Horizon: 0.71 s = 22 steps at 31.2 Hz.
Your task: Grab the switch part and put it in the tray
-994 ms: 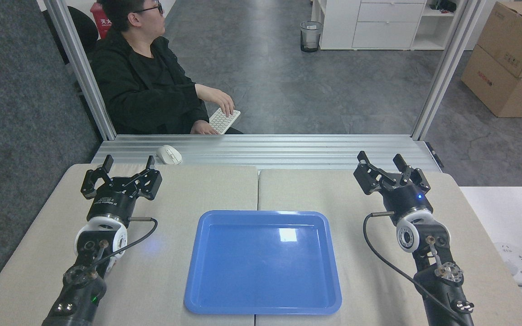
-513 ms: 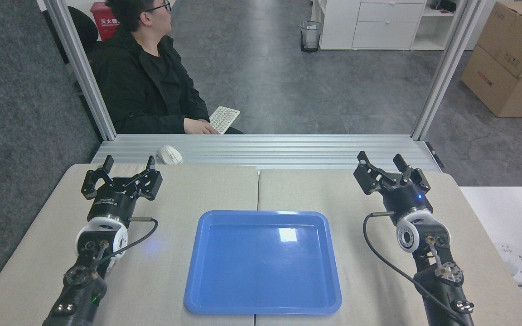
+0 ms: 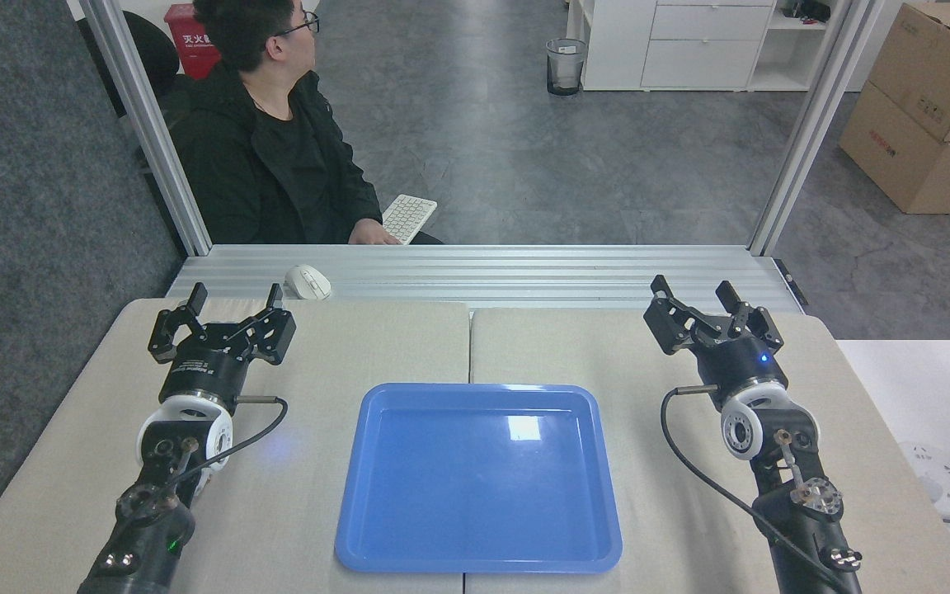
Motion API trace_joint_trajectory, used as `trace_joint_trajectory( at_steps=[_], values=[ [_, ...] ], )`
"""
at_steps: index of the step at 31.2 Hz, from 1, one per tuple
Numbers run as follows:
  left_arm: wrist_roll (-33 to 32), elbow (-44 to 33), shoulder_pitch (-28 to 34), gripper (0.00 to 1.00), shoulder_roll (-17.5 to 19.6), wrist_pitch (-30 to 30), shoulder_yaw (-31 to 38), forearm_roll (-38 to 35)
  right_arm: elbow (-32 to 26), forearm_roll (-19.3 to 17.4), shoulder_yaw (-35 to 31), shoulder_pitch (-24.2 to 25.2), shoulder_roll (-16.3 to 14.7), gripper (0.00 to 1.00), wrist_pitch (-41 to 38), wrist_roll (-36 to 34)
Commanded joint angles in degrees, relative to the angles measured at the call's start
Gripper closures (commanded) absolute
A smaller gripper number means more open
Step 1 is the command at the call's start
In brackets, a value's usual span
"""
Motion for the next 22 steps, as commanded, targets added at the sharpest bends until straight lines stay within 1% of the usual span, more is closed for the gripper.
trace_joint_trajectory(
  at_steps=[1,22],
  values=[
    [0.04,0.00,-0.04,0.00,-0.03,-0.03,0.02,0.00,0.00,0.09,0.02,-0.09,0.27,0.00,0.76,-0.05],
    [0.04,0.00,-0.04,0.00,-0.03,-0.03,0.02,0.00,0.00,0.09,0.02,0.00,0.36,0.00,1.55,-0.05]
  ],
)
